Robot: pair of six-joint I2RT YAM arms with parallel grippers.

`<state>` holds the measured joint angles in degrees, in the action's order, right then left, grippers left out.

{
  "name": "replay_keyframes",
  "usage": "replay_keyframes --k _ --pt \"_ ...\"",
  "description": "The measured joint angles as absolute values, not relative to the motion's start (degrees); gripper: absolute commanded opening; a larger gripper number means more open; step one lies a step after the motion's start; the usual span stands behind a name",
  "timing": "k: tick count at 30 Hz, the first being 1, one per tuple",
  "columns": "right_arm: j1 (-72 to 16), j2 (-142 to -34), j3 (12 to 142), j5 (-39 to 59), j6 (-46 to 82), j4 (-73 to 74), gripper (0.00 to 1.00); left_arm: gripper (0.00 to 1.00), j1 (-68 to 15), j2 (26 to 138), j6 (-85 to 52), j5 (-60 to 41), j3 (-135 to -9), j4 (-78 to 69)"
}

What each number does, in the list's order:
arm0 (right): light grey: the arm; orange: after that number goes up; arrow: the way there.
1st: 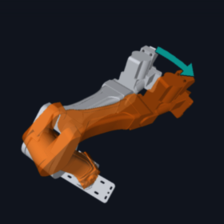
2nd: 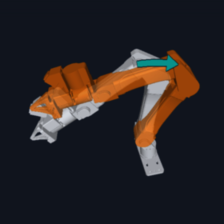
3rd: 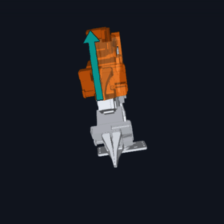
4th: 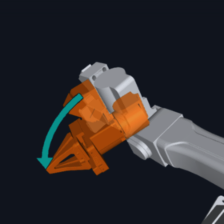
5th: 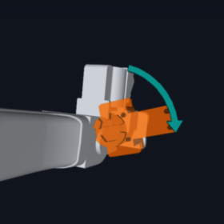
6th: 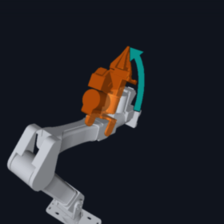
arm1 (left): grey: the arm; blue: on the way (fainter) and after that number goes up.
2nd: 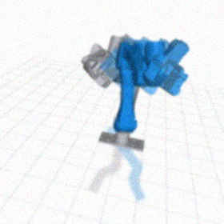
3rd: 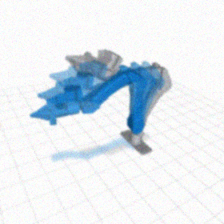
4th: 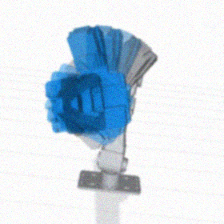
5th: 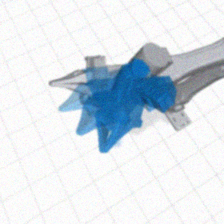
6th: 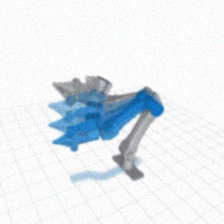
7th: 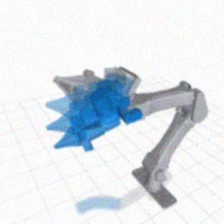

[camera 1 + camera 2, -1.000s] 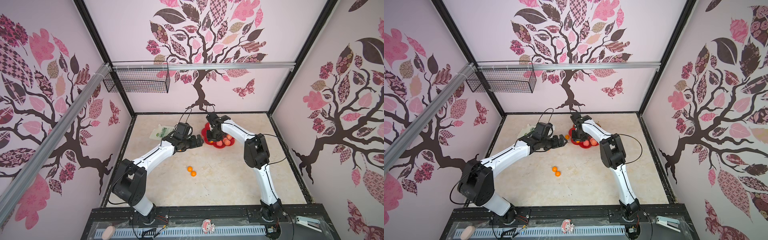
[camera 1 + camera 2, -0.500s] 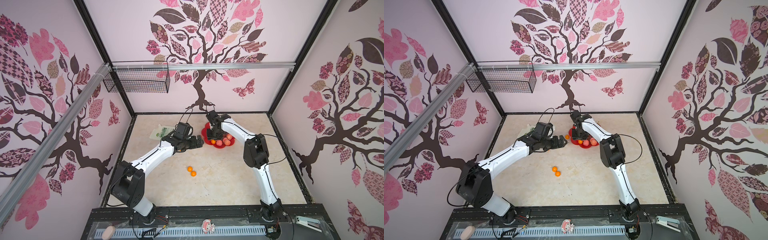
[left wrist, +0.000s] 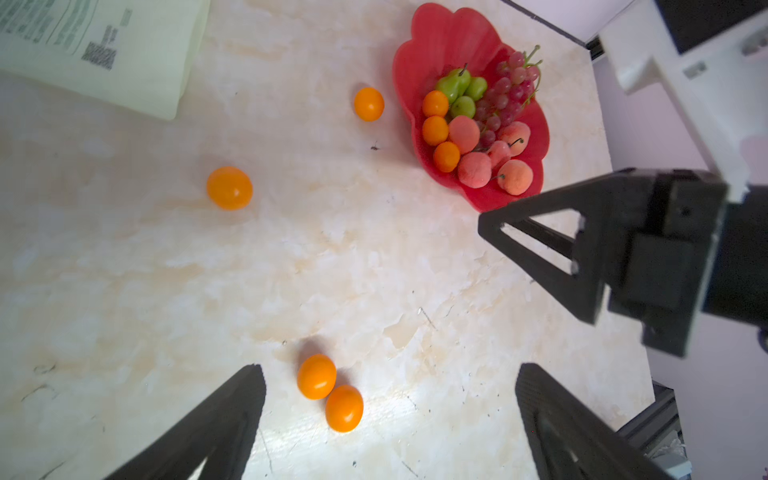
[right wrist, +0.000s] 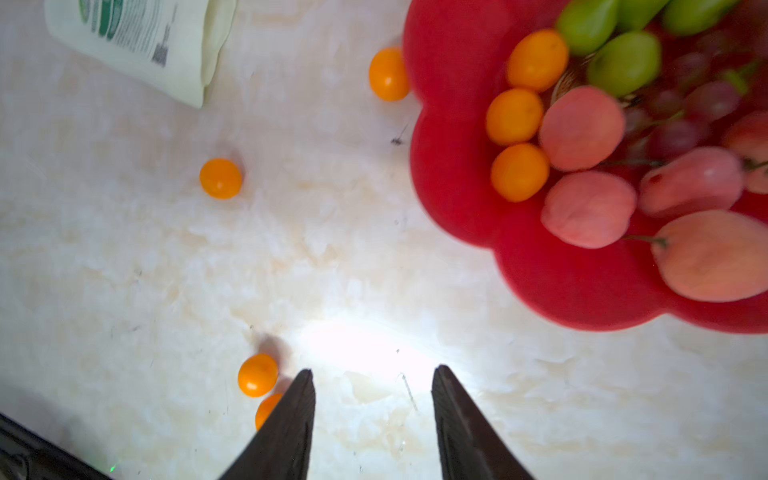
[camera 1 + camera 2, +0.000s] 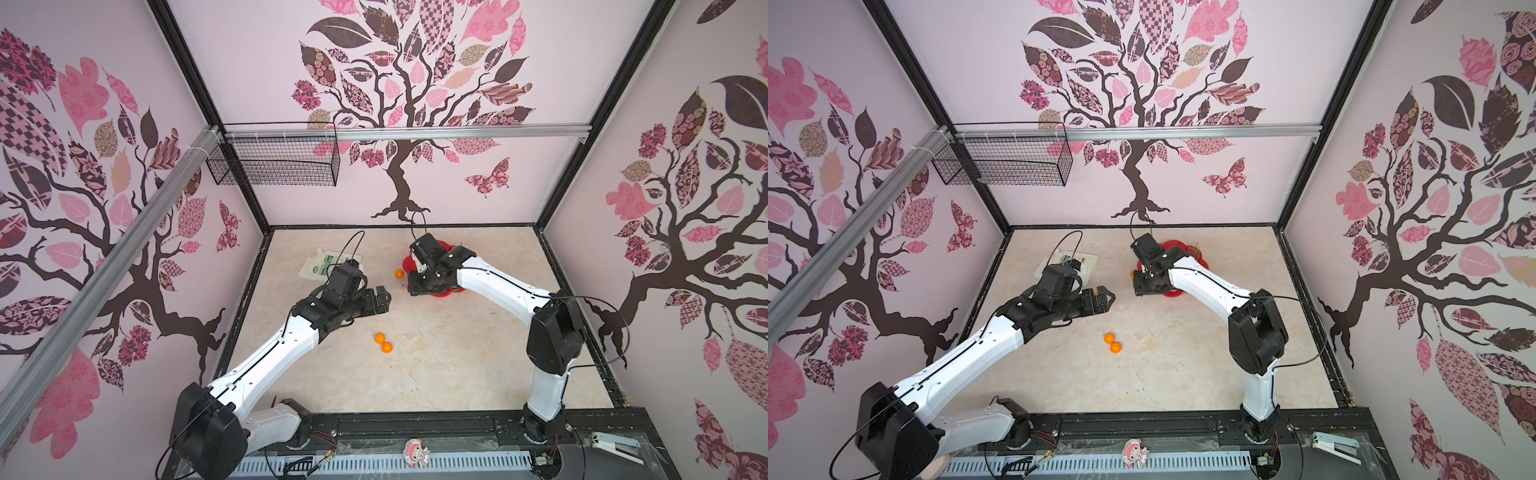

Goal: Place and organize the fake fruits in the fruit bowl
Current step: 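Move the right gripper back to the kumquats while the left arm withdraws, then lower the right gripper and close it on an orange kumquat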

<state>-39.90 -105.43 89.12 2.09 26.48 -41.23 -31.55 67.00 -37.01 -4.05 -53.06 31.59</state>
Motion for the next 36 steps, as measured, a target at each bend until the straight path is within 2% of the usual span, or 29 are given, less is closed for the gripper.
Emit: replay_keyframes --k 7,12,17,22,36 --pt "-46.26 -103.92 79.26 3.51 29.71 -38.33 0.48 0.98 -31.55 54.48 -44.18 -0.95 -44.69 37.89" --pt "-50.83 -105.65 80.47 4.51 29.95 -37.78 0.49 0.98 -30.7 49.71 -47.83 -1.45 -41.3 40.82" --pt "-53.93 -108.64 82.3 6.11 29.8 -37.54 0.5 0.98 -24.58 46.92 -49.74 -5.78 -37.43 41.39" --pt "-54.83 -112.03 86.04 6.24 29.52 -39.22 0.51 0.98 -21.08 45.82 -50.37 -9.13 -36.51 41.45" --pt "-55.35 -117.75 90.02 8.34 28.23 -42.98 0.51 0.98 -20.86 47.2 -50.59 -11.86 -36.51 39.62"
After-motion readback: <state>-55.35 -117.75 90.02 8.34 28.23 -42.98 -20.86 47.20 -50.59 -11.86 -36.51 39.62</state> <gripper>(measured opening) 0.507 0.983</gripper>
